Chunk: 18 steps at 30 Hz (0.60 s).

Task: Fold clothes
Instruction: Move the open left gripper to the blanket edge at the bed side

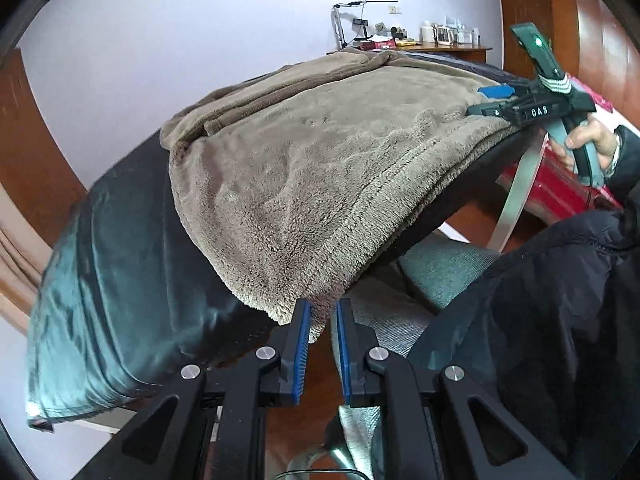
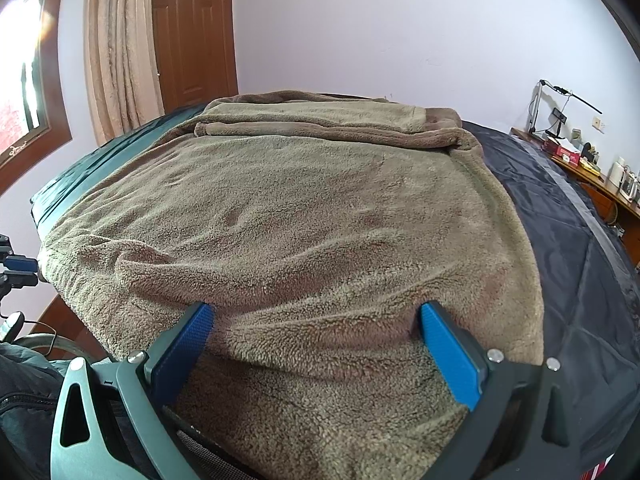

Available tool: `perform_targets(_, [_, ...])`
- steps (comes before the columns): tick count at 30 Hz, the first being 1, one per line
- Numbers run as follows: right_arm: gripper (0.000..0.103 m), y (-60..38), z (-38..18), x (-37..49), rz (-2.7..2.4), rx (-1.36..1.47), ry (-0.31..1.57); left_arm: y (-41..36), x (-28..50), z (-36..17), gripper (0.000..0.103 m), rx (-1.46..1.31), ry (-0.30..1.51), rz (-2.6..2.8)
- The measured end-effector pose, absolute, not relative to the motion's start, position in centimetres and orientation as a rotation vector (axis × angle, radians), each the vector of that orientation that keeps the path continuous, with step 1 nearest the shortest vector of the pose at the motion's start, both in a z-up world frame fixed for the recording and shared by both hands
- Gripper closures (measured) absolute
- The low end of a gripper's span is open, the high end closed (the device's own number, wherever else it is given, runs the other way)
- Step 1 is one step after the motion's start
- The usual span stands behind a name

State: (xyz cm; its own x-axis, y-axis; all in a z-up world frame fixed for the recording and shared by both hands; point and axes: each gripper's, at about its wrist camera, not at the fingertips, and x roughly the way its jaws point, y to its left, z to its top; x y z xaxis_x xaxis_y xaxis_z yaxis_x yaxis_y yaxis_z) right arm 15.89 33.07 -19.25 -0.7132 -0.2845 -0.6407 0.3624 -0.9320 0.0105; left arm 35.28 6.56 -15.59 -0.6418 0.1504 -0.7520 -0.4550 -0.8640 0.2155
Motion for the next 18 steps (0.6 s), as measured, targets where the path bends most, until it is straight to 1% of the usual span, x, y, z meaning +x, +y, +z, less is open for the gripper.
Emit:
perform_targets(2, [0.001, 33.1, -19.2, 15.9, -2.617, 0.95, 0.164, 6.8, 35.5, -15.6, 0.089, -1.09, 0.6, 2.538])
perform_targets(4, [0.001, 33.1, -19.2, 15.8, -2.617, 0.948, 0.164, 7.0, 35.6, -15.8, 0.075, -1.081, 0.639, 2.565])
perform_targets(5, [0.001, 33.1, -19.2, 15.8, -2.618, 0.947, 0.163, 7.0, 35.6, -15.9, 0.044, -1.079, 0.649, 2.579])
perform_targets(6, [0.001, 33.1, -19.3, 15.9, -2.619, 0.949, 0.163, 7.0, 35.7, -15.9, 0.017, -1.061, 0.651, 2.588])
perform_targets(11, [0.001, 33.0, -19.2, 16.0, -2.622, 0.95, 0.162, 7.4, 36.2, -15.9, 0.016, -0.997, 0.683, 2.619])
perform_targets(18, [0.001, 33.1, -19.2, 16.0, -2.624, 0.949, 0.161, 8.3, 35.0, -17.3, 0.016, -0.92, 0.793, 2.753])
